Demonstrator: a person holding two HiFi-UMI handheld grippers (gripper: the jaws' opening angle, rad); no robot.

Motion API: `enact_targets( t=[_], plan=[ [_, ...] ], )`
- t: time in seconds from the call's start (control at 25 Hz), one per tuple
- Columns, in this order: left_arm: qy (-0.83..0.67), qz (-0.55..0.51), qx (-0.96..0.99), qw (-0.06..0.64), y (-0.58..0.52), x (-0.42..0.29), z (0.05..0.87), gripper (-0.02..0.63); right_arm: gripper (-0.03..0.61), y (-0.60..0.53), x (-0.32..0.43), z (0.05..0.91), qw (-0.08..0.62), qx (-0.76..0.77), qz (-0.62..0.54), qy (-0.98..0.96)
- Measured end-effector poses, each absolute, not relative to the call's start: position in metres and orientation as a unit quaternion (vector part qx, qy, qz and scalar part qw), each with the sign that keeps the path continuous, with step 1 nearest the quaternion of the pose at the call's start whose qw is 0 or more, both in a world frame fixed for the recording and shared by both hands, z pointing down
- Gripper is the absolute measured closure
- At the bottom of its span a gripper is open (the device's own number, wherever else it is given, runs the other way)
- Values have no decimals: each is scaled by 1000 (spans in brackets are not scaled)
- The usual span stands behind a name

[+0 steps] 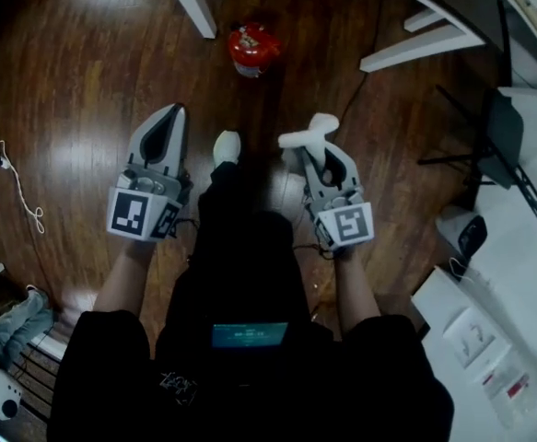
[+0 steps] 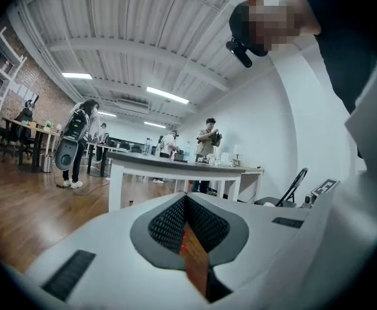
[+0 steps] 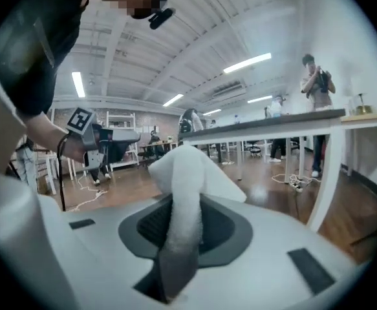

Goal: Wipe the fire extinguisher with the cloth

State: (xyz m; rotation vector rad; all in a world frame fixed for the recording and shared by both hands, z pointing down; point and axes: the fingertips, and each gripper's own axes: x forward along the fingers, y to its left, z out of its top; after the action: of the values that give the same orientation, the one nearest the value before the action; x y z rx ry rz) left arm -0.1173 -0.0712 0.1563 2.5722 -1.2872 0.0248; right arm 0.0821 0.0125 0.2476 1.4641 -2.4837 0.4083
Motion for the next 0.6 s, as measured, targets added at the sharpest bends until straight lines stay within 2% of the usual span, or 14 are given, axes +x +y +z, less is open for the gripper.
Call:
enact_targets(
  t=[0.12,0.32,0.6],
  plan=[
    [-454,3,879,145,-19,-122,52,614,471,68,104,141,108,523,158,-830],
    [-456,-15,881,121,59,-125,-105,614,471,128,150,-19,82,554,127,-819],
    [-459,-22,884,87,114,-129,-193,614,471,177,193,-153,56,575,68,-813]
  ],
)
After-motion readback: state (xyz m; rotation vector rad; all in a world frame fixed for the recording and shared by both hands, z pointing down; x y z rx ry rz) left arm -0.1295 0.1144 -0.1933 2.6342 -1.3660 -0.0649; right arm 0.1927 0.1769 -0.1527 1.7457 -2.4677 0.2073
